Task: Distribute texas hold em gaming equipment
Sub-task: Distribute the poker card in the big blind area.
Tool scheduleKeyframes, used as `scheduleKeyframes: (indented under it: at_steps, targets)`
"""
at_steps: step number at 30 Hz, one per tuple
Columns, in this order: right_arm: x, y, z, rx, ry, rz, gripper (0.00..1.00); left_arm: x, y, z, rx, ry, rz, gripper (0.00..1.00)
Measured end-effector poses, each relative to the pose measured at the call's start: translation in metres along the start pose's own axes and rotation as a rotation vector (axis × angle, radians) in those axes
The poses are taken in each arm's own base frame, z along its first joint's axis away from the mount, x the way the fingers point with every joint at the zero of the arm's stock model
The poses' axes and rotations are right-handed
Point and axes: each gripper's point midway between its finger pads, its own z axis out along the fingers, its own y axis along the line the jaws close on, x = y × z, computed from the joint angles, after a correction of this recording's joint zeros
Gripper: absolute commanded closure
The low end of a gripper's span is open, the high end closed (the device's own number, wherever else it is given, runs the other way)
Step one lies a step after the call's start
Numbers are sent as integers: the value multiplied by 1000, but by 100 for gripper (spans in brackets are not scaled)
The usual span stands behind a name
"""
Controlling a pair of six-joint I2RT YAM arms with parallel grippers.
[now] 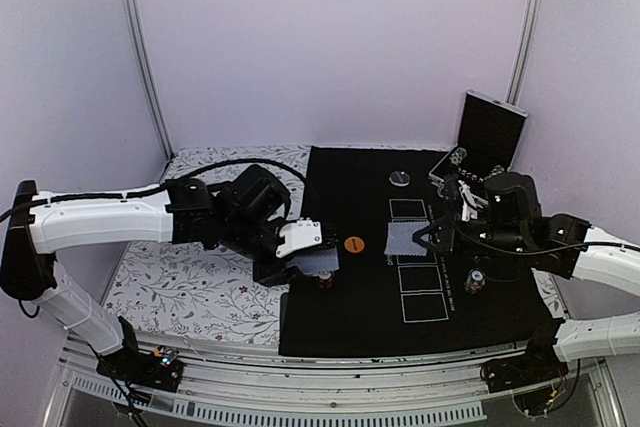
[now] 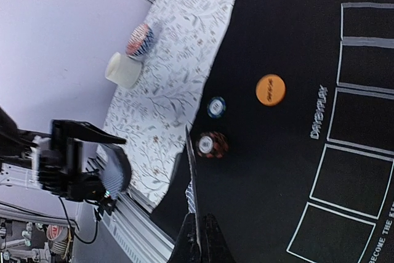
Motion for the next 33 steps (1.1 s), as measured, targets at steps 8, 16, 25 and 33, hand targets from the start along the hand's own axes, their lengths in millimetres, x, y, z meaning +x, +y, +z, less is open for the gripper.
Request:
scheduleKeyframes:
  at_steps: [8,16,25,33]
  targets:
    - [61,-46,53,74,206,121,98,12,5,2,-34,59,-43,43]
    - [80,-49,87,30,293,165,98,12,8,1,-48,65,-71,43]
    - [93,-55,103,26,347,192,98,14,9,2,-50,62,-75,42]
    - [97,-55,113,12,373,201,98,14,13,0,-55,51,-87,42]
